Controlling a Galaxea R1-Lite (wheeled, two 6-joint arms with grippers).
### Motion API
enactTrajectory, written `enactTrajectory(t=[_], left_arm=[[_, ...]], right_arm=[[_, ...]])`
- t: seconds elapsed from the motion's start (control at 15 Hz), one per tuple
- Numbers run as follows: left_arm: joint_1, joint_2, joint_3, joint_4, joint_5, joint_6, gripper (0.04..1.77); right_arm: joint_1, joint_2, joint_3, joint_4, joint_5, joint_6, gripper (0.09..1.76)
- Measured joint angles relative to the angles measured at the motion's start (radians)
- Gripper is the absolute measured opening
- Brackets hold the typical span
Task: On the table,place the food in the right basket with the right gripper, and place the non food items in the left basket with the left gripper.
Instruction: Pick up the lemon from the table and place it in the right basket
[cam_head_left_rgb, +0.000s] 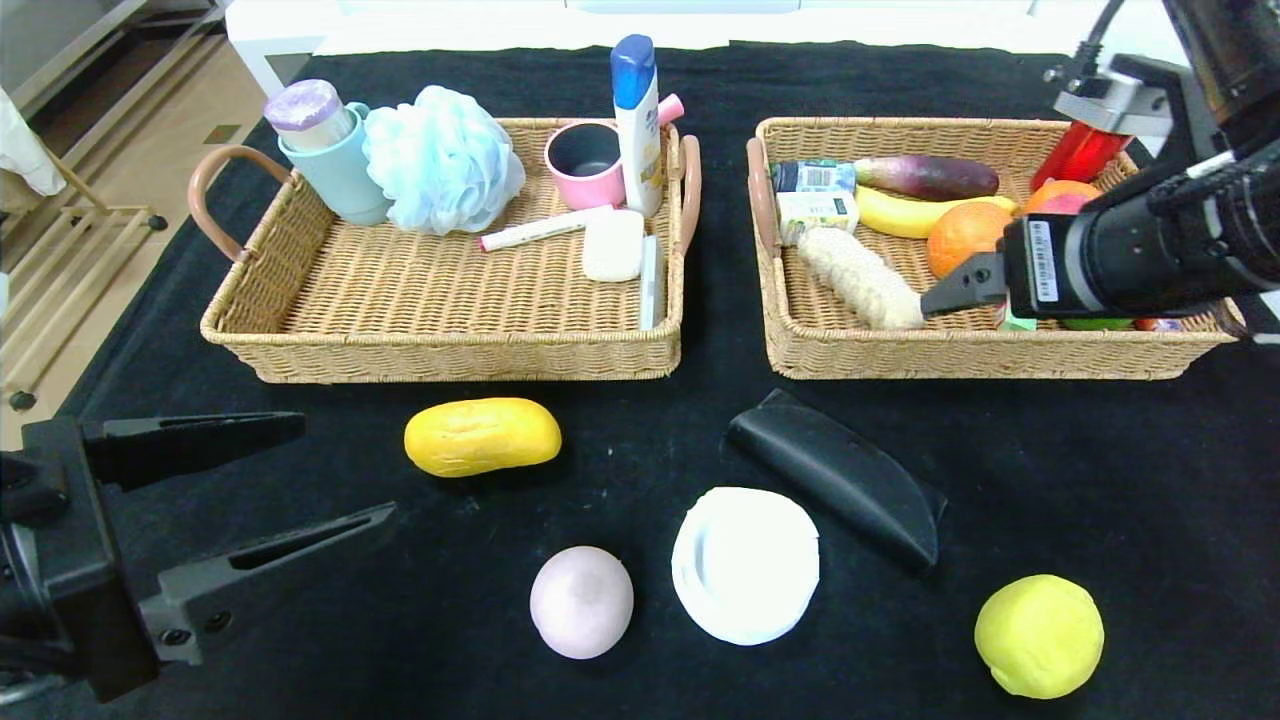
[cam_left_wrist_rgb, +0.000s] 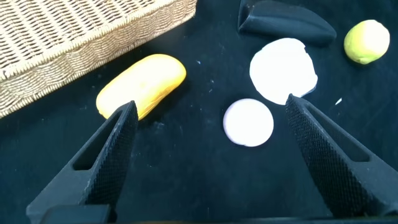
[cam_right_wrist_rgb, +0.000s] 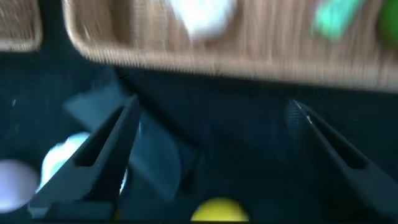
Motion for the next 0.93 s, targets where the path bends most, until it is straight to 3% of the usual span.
enactTrajectory(t=[0.13,0.53,0.93], left_arm=[[0.0,0.0,0.0,0.0,0.0,0.0,1.72],[0.0,0.0,0.002,0.003,0.0,0.002,1.72],[0.0,0.0,0.007,0.003,0.0,0.004,1.72]], right_arm=[[0.03,-0.063,0.05,0.08,-0.004,0.113,1.7],[0.104,-0.211,0.367,0.093,-0.008,0.357,1.7],[0.133,-0.274,0.628,-0.071,0.005,0.447,1.7]])
